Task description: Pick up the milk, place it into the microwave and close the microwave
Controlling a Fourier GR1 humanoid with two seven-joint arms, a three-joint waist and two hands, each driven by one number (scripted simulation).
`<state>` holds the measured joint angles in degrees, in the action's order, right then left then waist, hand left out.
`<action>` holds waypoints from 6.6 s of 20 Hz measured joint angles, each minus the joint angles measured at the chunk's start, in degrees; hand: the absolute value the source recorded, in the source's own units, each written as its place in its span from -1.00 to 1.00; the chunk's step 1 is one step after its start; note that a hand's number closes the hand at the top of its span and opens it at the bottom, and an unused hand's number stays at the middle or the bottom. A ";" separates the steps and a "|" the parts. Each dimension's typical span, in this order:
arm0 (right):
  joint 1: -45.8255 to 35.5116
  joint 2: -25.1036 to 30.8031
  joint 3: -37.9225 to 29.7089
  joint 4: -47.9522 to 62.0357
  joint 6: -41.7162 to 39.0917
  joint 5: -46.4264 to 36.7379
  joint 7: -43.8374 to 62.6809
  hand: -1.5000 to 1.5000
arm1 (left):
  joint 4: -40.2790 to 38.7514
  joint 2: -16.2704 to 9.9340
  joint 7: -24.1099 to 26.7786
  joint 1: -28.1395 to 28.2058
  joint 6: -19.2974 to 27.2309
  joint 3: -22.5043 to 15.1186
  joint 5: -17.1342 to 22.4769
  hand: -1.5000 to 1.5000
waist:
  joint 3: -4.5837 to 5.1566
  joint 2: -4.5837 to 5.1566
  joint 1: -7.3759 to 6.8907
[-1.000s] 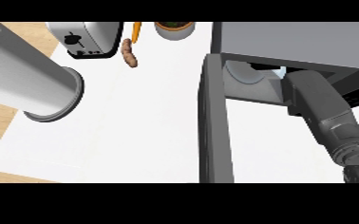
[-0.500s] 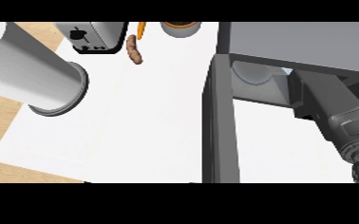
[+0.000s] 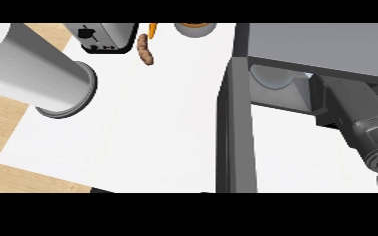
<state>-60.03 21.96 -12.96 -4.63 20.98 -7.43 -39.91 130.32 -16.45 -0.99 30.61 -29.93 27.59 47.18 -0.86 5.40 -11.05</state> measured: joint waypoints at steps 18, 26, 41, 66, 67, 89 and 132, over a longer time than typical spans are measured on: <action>-0.67 -0.96 -0.40 -0.92 -5.58 1.06 -0.16 -1.00 | -1.81 -2.14 -1.13 -3.12 0.29 -0.16 -2.47 -1.00 | -0.84 0.26 -0.98; -2.53 -4.08 1.78 -0.06 -3.06 -0.64 3.36 -1.00 | -2.96 -2.86 -1.77 -5.07 0.48 -1.14 -3.57 -1.00 | -1.30 0.00 -1.23; -5.04 -7.64 1.14 -0.25 3.99 0.11 2.64 -1.00 | -5.53 -2.56 -3.52 -5.73 -0.32 -4.55 -5.35 -1.00 | -1.55 0.11 1.09; 1.00 -10.75 -3.04 -1.22 -24.30 5.39 -2.37 -1.00 | -10.20 5.83 -1.42 -5.39 -10.70 -21.40 -20.70 -1.00 | 0.67 -4.22 9.06; 2.19 -11.16 -3.31 -1.48 -25.91 5.81 -3.24 -1.00 | -10.93 6.22 -1.14 -6.11 -10.88 -21.88 -21.97 -1.00 | 0.71 -4.40 9.34; 38.50 -13.29 3.07 -22.94 -34.77 5.84 -9.96 -1.00 | -28.38 14.74 5.70 -20.97 -5.65 -31.82 -49.51 1.00 | 1.11 -6.40 14.80; 81.80 3.99 8.61 -103.92 -54.50 39.80 17.75 -1.00 | -65.75 15.45 9.77 -63.27 57.84 -85.36 -32.19 1.00 | 1.17 -4.22 19.16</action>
<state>21.77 25.95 -4.36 -108.55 -33.52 32.37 -22.16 64.57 -1.00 8.79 -32.66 27.92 -57.76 14.99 0.30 1.18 8.11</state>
